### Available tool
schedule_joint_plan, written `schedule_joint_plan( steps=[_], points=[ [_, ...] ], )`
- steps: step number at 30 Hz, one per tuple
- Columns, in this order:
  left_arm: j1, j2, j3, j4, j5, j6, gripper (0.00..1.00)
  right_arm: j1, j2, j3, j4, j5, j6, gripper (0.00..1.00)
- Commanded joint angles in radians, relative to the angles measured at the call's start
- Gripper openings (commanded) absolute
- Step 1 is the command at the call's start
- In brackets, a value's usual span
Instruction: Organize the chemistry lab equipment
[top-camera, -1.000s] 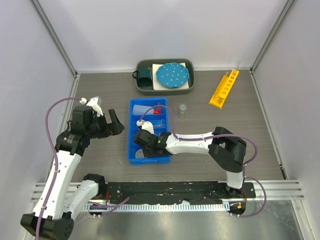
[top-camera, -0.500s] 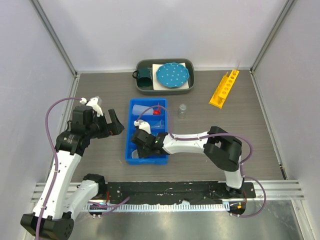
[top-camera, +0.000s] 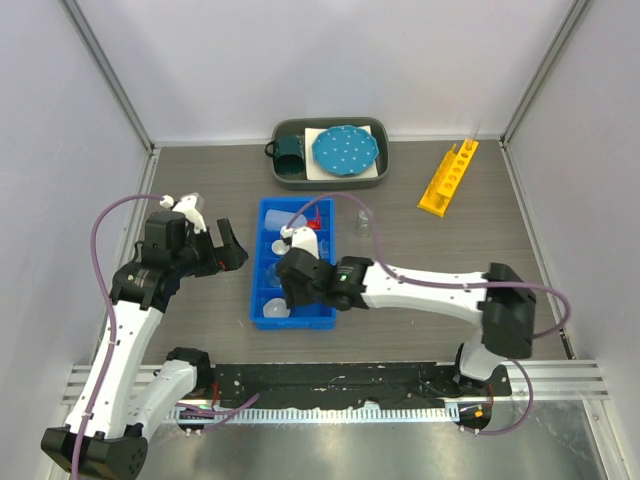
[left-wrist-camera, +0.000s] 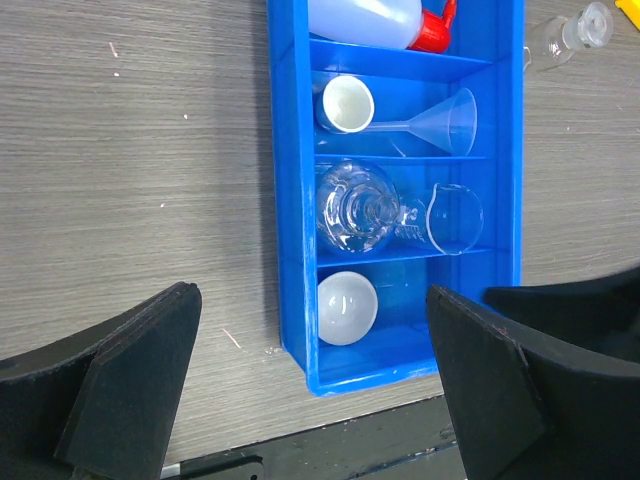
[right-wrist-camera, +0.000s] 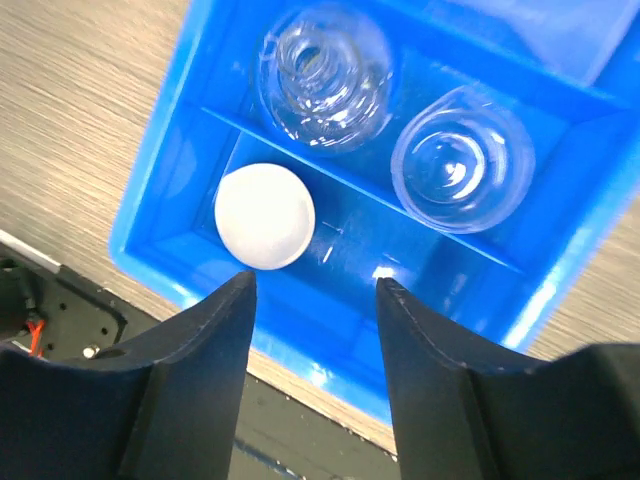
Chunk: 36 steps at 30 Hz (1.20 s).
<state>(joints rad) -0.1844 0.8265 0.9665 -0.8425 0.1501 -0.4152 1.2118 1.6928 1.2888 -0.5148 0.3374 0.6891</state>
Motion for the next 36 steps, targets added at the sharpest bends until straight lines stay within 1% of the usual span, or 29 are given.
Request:
schedule_joint_plan(
  steps=[1,3,4,5,6,8,9,13,15,16,17,21,23,24,28,33,36],
  points=[
    [-0.004,-0.018,0.003,0.019,0.016,0.003,1.00,-0.001,-0.172,0.053,-0.114,0.140,-0.034,0.60],
    [-0.004,-0.021,0.003,0.023,0.020,0.001,1.00,-0.035,-0.214,0.050,-0.137,0.140,-0.045,0.61],
    [-0.003,-0.018,0.003,0.022,0.022,0.003,1.00,-0.055,-0.255,0.032,-0.137,0.129,-0.052,0.64],
    [-0.003,-0.012,0.005,0.020,0.022,0.003,1.00,-0.076,-0.277,0.021,-0.136,0.121,-0.057,0.65],
    [-0.004,-0.010,0.005,0.022,0.023,0.004,1.00,-0.140,-0.294,-0.003,-0.137,0.112,-0.062,0.66],
    [-0.004,-0.009,0.005,0.019,0.026,0.003,1.00,-0.210,-0.331,-0.026,-0.134,0.060,-0.082,0.66],
    [-0.004,-0.009,0.006,0.022,0.028,0.001,1.00,-0.286,-0.337,-0.042,-0.128,0.040,-0.092,0.66],
    [-0.004,-0.006,0.014,0.020,0.028,0.003,1.00,-0.425,-0.323,-0.042,-0.122,0.032,-0.158,0.67],
    [-0.003,-0.004,0.012,0.020,0.029,0.003,1.00,-0.463,-0.279,-0.034,-0.101,0.063,-0.212,0.68],
    [-0.004,-0.003,0.012,0.022,0.032,0.001,1.00,-0.501,-0.257,-0.023,-0.100,0.069,-0.227,0.68],
    [-0.004,-0.003,0.009,0.023,0.031,0.001,1.00,-0.518,-0.208,-0.010,-0.100,0.063,-0.246,0.68],
    [-0.004,-0.003,0.003,0.020,0.025,0.001,1.00,-0.587,-0.101,0.076,-0.091,0.031,-0.287,0.68],
    [-0.004,0.000,0.005,0.022,0.020,0.004,1.00,-0.618,-0.056,0.113,-0.091,0.020,-0.298,0.70],
    [-0.004,-0.001,0.006,0.020,0.020,0.003,1.00,-0.629,-0.007,0.154,-0.099,0.000,-0.307,0.71],
    [-0.003,0.003,0.009,0.017,0.017,0.006,1.00,-0.664,0.086,0.237,-0.106,-0.021,-0.321,0.78],
    [-0.003,0.003,0.009,0.016,0.011,0.013,1.00,-0.695,0.188,0.340,-0.146,-0.069,-0.338,0.82],
    [-0.004,0.003,0.012,0.011,0.008,0.013,1.00,-0.696,0.241,0.365,-0.169,-0.083,-0.350,0.83]
  ],
)
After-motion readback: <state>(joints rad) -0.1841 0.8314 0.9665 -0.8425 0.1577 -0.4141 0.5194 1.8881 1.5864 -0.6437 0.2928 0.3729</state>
